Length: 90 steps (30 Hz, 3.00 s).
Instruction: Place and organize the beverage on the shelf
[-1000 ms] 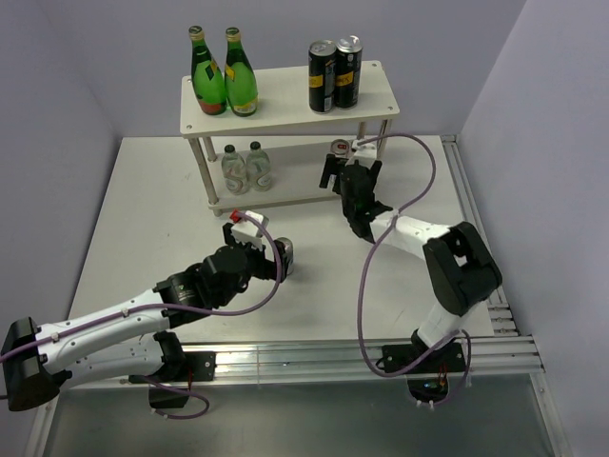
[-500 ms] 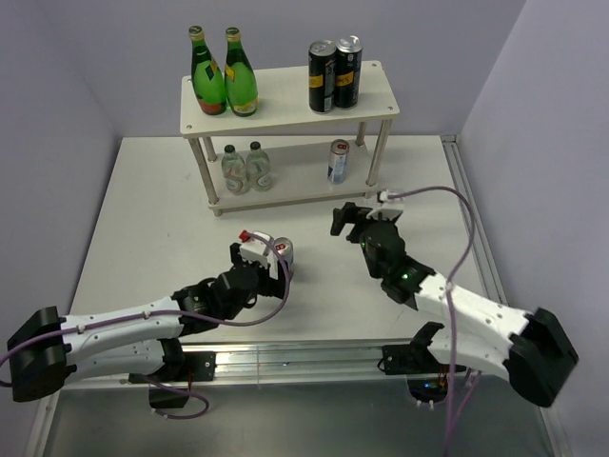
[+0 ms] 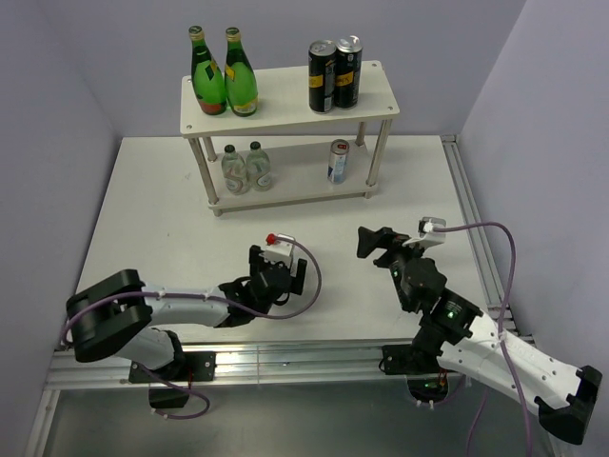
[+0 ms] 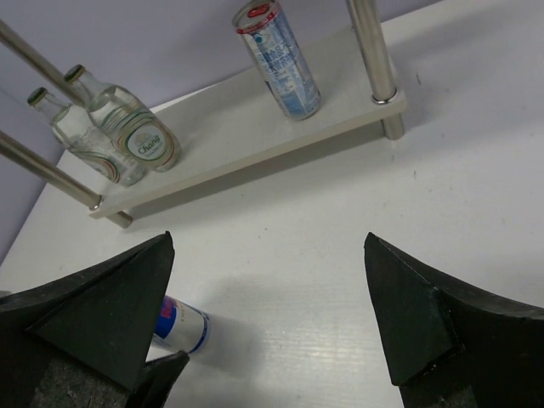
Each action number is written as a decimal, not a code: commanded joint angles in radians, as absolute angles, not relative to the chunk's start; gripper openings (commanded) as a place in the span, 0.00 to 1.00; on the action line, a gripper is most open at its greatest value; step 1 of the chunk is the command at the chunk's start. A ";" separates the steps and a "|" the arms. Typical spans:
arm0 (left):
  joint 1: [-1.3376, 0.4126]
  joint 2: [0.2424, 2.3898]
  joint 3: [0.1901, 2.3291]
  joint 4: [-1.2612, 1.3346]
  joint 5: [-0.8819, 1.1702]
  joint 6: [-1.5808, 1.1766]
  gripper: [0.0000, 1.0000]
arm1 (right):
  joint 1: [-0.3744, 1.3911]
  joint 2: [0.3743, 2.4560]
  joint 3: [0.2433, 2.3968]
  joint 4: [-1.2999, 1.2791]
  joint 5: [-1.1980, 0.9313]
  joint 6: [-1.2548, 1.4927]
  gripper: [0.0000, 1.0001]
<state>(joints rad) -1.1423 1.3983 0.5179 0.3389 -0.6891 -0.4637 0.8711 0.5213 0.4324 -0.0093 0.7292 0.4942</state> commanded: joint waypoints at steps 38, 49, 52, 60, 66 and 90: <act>-0.816 2.032 1.511 0.437 -0.551 -0.120 0.00 | 0.876 0.380 0.362 -0.052 0.723 0.512 1.00; -0.736 2.134 1.629 0.405 -0.491 -0.163 0.01 | 0.877 0.383 0.357 -0.048 0.724 0.509 1.00; -0.736 2.135 1.626 0.405 -0.462 -0.179 0.02 | 0.877 0.393 0.359 -0.048 0.729 0.511 1.00; -0.738 2.140 1.620 0.402 -0.402 -0.224 0.05 | 0.877 0.393 0.356 -0.046 0.730 0.511 1.00; -0.738 2.141 1.620 0.403 -0.364 -0.230 0.54 | 0.876 0.391 0.353 -0.046 0.730 0.514 1.00; -0.862 1.815 1.257 0.297 -0.598 -0.297 0.99 | 0.877 0.376 0.321 -0.051 0.736 0.544 1.00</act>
<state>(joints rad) -0.8261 1.9366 1.3155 0.3515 -0.4957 -0.2424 0.8711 0.3790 0.3241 -0.0750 0.7177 0.5232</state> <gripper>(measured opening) 0.993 0.998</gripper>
